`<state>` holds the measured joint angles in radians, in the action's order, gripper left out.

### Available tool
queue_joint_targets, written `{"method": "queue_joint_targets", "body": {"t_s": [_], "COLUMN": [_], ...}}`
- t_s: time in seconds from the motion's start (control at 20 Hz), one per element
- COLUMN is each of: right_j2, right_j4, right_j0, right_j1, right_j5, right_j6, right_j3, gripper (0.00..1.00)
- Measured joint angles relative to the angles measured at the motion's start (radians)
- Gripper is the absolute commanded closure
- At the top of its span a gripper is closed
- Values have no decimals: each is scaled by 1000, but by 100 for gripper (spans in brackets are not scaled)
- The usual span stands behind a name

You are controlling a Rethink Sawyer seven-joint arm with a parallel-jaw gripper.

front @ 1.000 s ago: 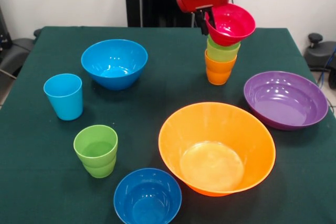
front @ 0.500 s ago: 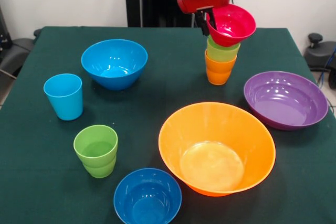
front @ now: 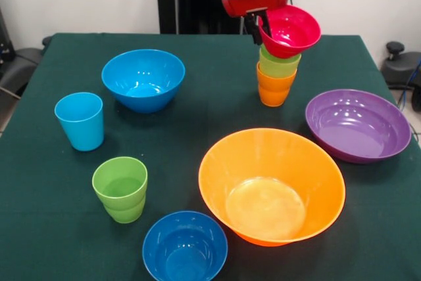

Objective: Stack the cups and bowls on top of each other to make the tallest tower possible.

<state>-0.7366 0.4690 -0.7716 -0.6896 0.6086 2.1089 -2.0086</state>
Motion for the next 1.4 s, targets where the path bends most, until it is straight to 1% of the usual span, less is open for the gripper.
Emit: {"method": "queue_joint_targets", "body": {"t_s": [0.8, 1.4], "right_j2": [0, 0], "right_j4": [0, 0], "right_j0": [-2, -2], "right_j1": [-5, -7], "right_j5": [0, 0], "right_j6": [0, 0], "right_j3": [-12, -56], "gripper": [100, 100]}}
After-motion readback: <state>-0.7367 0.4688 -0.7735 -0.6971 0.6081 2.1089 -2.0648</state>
